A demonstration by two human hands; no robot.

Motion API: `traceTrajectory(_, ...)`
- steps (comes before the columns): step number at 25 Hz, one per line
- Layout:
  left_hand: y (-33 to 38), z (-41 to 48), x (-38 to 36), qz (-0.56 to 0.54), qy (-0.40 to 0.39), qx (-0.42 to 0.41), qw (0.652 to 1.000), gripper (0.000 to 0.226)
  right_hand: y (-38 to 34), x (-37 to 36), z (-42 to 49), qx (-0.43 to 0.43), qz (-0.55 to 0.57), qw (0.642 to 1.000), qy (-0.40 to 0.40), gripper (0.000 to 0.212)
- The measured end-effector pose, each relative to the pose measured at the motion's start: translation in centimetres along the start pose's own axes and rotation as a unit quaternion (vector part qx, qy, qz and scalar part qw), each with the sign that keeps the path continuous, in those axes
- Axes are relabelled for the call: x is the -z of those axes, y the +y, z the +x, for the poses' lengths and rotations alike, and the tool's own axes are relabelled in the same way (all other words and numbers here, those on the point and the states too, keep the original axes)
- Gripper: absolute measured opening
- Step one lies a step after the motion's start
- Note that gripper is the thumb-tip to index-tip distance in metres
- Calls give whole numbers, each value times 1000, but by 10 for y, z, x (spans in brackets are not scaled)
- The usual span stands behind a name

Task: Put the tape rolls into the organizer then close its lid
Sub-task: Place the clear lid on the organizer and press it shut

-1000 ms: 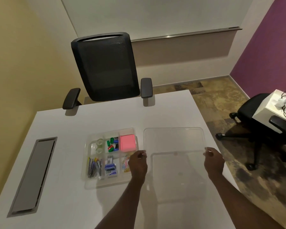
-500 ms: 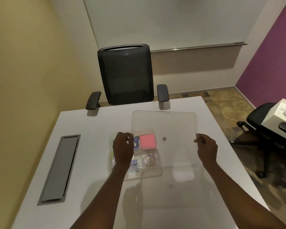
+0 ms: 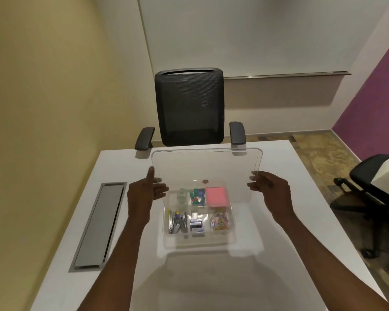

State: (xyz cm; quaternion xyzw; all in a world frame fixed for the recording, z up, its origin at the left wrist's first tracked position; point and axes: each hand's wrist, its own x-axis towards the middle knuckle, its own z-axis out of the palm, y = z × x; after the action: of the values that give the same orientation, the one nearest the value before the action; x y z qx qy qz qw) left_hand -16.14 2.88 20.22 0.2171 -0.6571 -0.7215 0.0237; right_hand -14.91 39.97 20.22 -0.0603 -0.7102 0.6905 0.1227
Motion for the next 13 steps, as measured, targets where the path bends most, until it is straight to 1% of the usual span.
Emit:
traceTrajectory(1,1,4,8,-25,-14,27,999,78,-3,-3,0,-9,16,1000,-9,22)
traceTrajectory(2,2,7,17,-46,-27,47,997,79,-5,-5,-1,-19,25,999,-20,25)
traceTrajectory(3,2,9,25,-59,-34,59,996,73,-6,-7,-2,-31,30,999,-30,27)
traceTrajectory(6,-6,11,42,-72,-35,60,995,38,-5,-8,-6,-87,55,993,-60,21)
traceTrajectory(8,-13,12,48,-64,-39,39,996,10,-2,-9,-7,-122,74,988,-62,28)
traceTrajectory(10,-21,13,50,-46,-51,23,997,11,2,-14,-6,-148,64,986,-31,35)
traceTrajectory(12,-25,13,49,-32,-76,22,996,8,7,-21,-5,-158,57,986,1,36)
traceTrajectory(13,-27,14,48,-31,-92,18,995,17,10,-24,-4,-165,54,985,15,36)
